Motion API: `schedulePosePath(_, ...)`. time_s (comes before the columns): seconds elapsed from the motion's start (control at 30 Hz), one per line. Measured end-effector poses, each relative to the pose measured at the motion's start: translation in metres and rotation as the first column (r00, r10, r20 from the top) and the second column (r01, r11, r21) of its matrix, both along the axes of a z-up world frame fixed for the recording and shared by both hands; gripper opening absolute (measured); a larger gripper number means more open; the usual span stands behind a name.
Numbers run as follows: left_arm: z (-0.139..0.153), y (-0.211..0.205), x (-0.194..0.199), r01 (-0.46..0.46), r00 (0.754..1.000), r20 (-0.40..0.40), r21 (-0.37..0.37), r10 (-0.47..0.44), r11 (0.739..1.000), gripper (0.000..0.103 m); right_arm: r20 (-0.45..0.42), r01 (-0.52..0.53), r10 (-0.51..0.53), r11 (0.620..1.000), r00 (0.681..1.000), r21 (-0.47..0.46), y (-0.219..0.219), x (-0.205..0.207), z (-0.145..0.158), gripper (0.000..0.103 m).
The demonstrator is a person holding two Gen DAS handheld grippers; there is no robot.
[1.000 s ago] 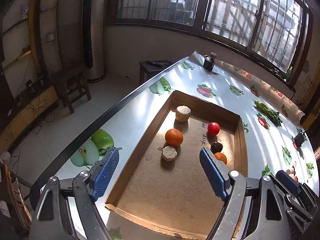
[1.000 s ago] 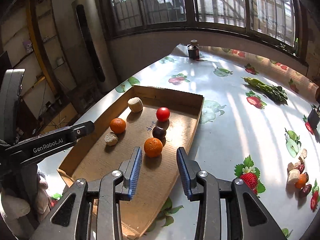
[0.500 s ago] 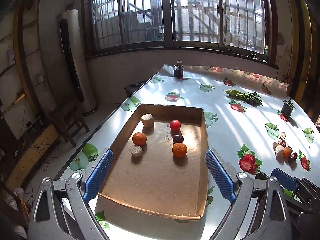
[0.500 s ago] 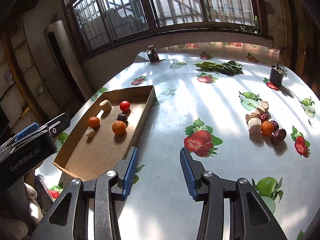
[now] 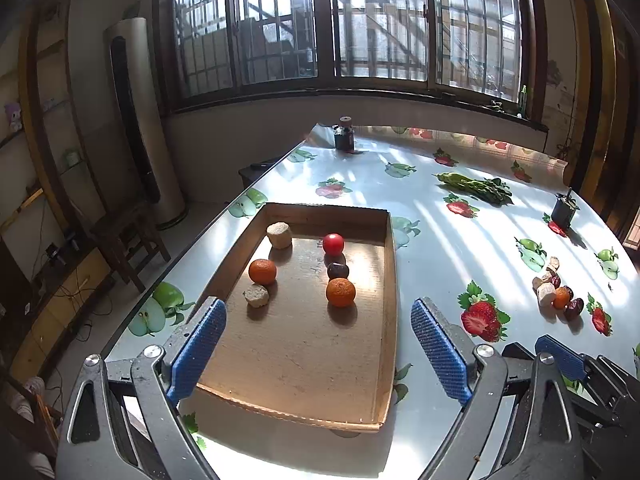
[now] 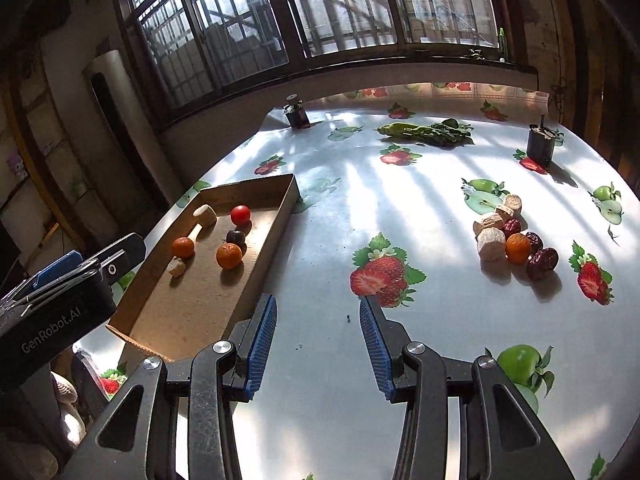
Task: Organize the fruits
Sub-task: 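Move both open tools back toward the food cluster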
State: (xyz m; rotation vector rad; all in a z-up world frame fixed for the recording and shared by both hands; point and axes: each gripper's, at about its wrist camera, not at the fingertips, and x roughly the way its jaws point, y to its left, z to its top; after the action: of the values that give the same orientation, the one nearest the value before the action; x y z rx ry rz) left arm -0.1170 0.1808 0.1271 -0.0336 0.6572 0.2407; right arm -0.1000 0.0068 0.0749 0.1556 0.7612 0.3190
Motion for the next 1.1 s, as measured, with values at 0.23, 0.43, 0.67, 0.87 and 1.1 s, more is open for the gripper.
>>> schedulePosePath(0.23, -0.006, 0.005, 0.002, 0.007, 1.0, -0.018, -0.012, -0.007, 1.0, 0.094, -0.016, -0.009, 0.009, 1.0, 1.0, -0.006, 0.005, 0.002, -0.006, 0.047)
schedulePosePath(0.43, -0.009, 0.006, 0.005, 0.012, 1.0, -0.027, -0.017, -0.013, 1.0, 0.094, -0.028, -0.005, 0.005, 1.0, 1.0, -0.008, 0.003, 0.004, -0.009, 0.047)
schedulePosePath(0.67, -0.016, -0.001, 0.01, 0.039, 0.998, -0.05, -0.017, -0.04, 0.999, 0.094, -0.037, 0.015, -0.015, 1.0, 0.999, -0.006, -0.013, 0.009, -0.009, 0.047)
schedulePosePath(0.87, -0.022, -0.001, 0.012, 0.044, 0.997, -0.063, -0.029, -0.045, 0.999, 0.094, 0.036, 0.238, -0.237, 0.971, 0.971, -0.013, -0.11, 0.01, 0.018, 0.052)
schedulePosePath(1.1, -0.036, -0.025, 0.024, 0.119, 0.986, -0.109, -0.055, -0.124, 0.991, 0.094, 0.009, 0.466, -0.467, 0.879, 0.884, -0.101, -0.22, 0.01, 0.008, 0.053)
